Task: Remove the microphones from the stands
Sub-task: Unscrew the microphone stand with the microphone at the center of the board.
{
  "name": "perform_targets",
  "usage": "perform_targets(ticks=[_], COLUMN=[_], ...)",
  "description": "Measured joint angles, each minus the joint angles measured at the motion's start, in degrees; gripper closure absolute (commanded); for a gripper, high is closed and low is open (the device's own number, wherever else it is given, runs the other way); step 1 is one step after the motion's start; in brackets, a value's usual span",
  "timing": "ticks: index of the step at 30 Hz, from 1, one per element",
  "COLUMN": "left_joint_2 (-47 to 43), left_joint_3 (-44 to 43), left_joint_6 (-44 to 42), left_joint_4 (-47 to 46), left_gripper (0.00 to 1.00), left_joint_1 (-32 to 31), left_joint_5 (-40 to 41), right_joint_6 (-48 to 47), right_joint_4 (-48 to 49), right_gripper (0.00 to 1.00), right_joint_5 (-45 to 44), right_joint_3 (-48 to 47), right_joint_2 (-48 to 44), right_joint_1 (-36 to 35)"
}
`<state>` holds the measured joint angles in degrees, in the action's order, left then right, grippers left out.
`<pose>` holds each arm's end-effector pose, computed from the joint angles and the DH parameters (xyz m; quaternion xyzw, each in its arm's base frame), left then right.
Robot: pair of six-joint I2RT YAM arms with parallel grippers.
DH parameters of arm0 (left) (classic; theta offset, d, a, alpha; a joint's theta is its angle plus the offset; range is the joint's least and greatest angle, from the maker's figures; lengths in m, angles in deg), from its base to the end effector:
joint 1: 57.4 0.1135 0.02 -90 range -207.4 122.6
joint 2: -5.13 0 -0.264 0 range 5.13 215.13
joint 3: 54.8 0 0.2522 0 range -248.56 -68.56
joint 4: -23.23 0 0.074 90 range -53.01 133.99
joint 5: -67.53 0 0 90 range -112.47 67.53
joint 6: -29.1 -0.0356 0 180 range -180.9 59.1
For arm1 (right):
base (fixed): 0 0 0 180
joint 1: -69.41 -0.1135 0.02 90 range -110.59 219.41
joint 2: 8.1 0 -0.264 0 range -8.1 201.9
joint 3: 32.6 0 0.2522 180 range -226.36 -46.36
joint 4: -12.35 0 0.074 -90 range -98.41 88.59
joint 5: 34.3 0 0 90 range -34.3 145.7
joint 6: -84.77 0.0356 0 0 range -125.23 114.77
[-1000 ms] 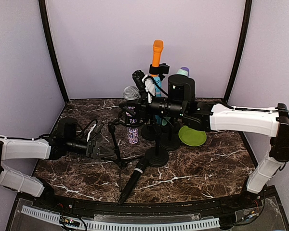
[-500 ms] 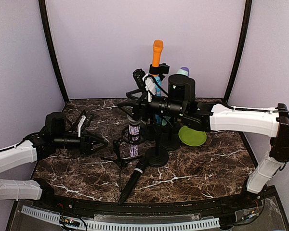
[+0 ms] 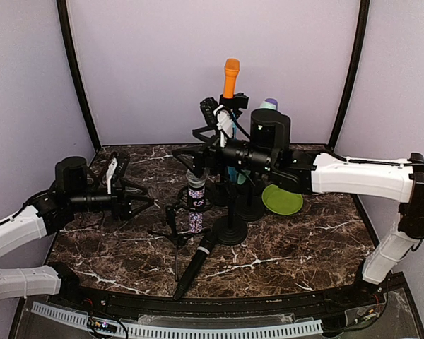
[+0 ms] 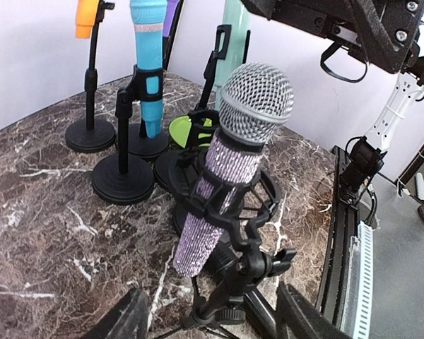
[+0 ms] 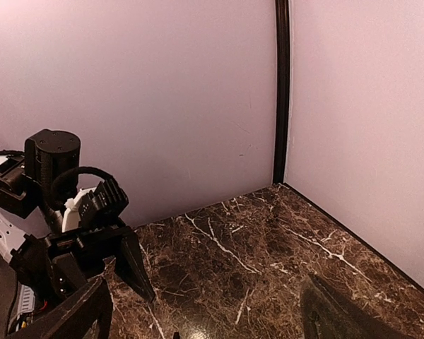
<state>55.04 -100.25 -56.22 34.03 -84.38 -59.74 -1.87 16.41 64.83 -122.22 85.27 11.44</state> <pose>0.1686 -0.1100 0.2689 0.3359 0.7013 -0.4012 0.4841 0.2054 0.3390 0.3611 -0.3726 0.5987 0.4087 0.5793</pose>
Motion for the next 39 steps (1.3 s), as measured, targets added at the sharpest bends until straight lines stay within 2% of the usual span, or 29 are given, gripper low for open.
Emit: perform_targets(ticks=[4, 10, 16, 26, 31, 39], left_joint_2=[1.2, 5.3, 11.0, 13.1, 13.5, 13.9], left_joint_3=[-4.0, -7.1, -7.3, -7.3, -7.3, -7.3], left_joint_6=[-4.2, -9.1, -10.4, -9.8, -9.6, -9.6], left_joint_4=[0.8, 3.0, 4.0, 1.7, 0.6, -0.1], left_gripper=[0.33, 0.22, 0.20, 0.21, 0.25, 0.51], left_joint_1=[-3.2, -9.1, -10.9, -13.5, -14.7, -15.4], left_joint_5=[1.6, 4.5, 6.8, 7.5, 9.9, 12.9], right_joint_6=[0.6, 1.9, 3.7, 6.5, 7.5, 8.7], right_joint_4=[-1.3, -4.8, -7.4, -8.9, -10.9, -11.5], right_gripper=[0.01, 0.01, 0.01, 0.01, 0.04, 0.17], right_joint_5=[-2.2, -8.9, -14.8, -23.5, -26.2, -27.2], right_joint_3=[1.6, 3.2, 4.3, 4.1, 3.7, 2.8], right_joint_2=[-2.2, -5.1, -5.0, -1.6, 0.0, 2.1], right_joint_1=[0.0, -1.1, -3.6, -5.0, -6.2, -6.7])
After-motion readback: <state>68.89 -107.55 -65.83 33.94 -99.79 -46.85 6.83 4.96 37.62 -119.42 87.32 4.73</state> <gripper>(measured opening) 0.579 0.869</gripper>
